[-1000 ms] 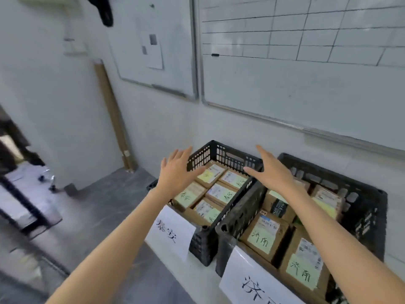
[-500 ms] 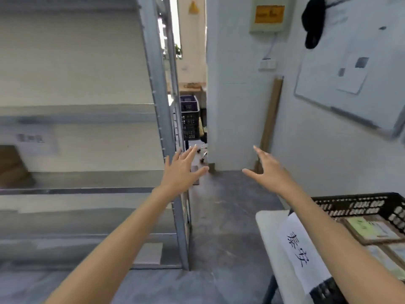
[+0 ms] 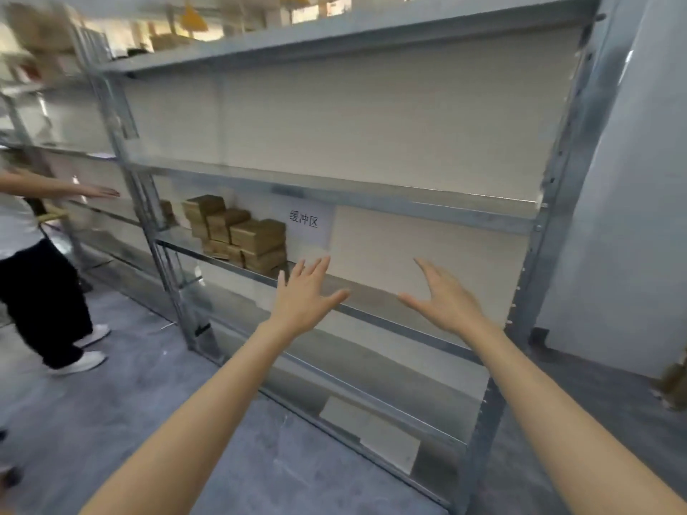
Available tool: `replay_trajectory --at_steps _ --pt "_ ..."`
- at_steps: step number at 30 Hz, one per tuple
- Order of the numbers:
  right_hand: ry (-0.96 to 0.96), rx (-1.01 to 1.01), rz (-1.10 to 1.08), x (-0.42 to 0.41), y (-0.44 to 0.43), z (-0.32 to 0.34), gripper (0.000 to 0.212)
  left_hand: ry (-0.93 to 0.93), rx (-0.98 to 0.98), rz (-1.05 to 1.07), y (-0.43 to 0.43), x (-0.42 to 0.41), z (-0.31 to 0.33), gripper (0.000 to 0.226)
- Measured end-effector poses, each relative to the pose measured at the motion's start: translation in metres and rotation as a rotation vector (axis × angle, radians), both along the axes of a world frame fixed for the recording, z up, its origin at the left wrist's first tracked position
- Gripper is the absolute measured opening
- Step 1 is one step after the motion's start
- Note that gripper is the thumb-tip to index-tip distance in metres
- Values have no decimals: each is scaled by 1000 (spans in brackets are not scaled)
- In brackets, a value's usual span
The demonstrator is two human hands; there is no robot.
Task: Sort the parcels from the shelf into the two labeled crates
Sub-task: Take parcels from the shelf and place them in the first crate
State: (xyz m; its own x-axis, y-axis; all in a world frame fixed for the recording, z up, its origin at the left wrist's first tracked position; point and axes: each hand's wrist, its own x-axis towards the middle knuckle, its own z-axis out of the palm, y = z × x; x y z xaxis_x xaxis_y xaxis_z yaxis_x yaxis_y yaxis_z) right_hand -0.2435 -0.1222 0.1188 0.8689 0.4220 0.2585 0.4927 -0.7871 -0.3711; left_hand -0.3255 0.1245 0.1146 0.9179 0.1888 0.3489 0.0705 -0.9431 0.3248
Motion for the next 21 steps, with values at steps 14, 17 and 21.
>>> replay_trajectory --at_steps 14,17,21 --pt "35 27 253 66 296 -8 84 32 -47 236 251 -1 -8 80" --pt "41 14 288 87 336 -15 85 36 -86 250 284 13 -18 80" --pt "39 17 325 122 385 -22 85 42 -93 288 328 47 -31 82"
